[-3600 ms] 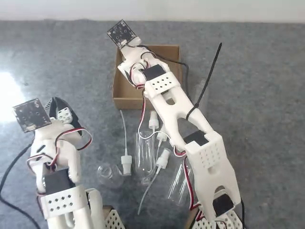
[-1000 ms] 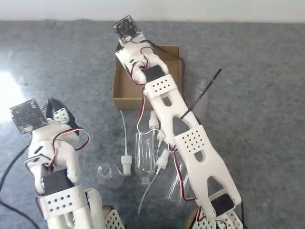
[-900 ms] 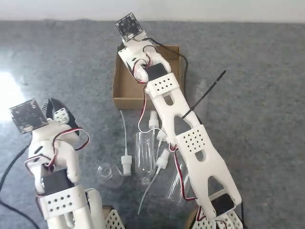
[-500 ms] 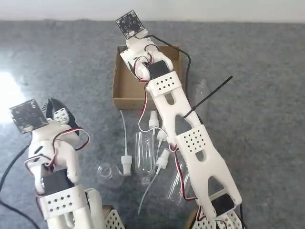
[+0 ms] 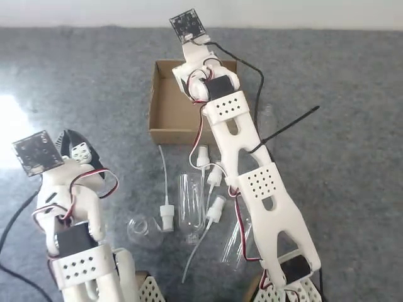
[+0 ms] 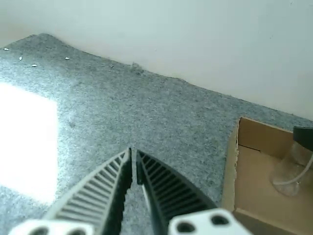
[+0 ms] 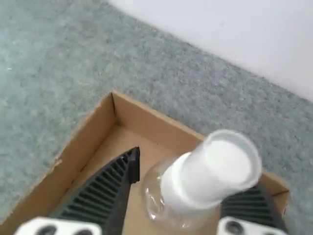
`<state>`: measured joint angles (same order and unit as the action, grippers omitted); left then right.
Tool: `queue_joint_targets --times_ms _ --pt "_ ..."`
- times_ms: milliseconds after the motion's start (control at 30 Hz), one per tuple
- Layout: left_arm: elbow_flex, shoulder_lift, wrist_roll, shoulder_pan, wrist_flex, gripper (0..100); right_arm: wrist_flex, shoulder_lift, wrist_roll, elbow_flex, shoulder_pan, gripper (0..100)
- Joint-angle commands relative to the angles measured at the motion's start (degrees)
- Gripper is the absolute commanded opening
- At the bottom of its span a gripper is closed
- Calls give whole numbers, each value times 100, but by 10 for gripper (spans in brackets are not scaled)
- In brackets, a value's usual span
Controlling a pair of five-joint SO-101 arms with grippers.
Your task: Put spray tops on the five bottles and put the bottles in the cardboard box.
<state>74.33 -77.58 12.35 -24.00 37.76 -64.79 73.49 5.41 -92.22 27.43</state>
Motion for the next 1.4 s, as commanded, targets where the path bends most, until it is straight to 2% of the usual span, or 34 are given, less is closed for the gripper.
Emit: queue_joint_targets --times_ms 0,733,800,967,1167,1367 --pt "-92 26 9 -18 -158 16 -242 -224 -53 -413 -40 245" --pt "-57 26 9 -18 -299 16 -576 -171 -35 -413 31 241" --pt "-57 26 9 -18 -299 16 -576 -171 -35 -413 22 217" --pt "-57 26 9 -18 -299 16 -523 -171 -26 -413 13 76" --pt "-57 26 9 -18 -299 16 -505 -215 316 -413 48 80" --pt "-57 26 9 -18 -308 16 224 -180 325 -413 57 80"
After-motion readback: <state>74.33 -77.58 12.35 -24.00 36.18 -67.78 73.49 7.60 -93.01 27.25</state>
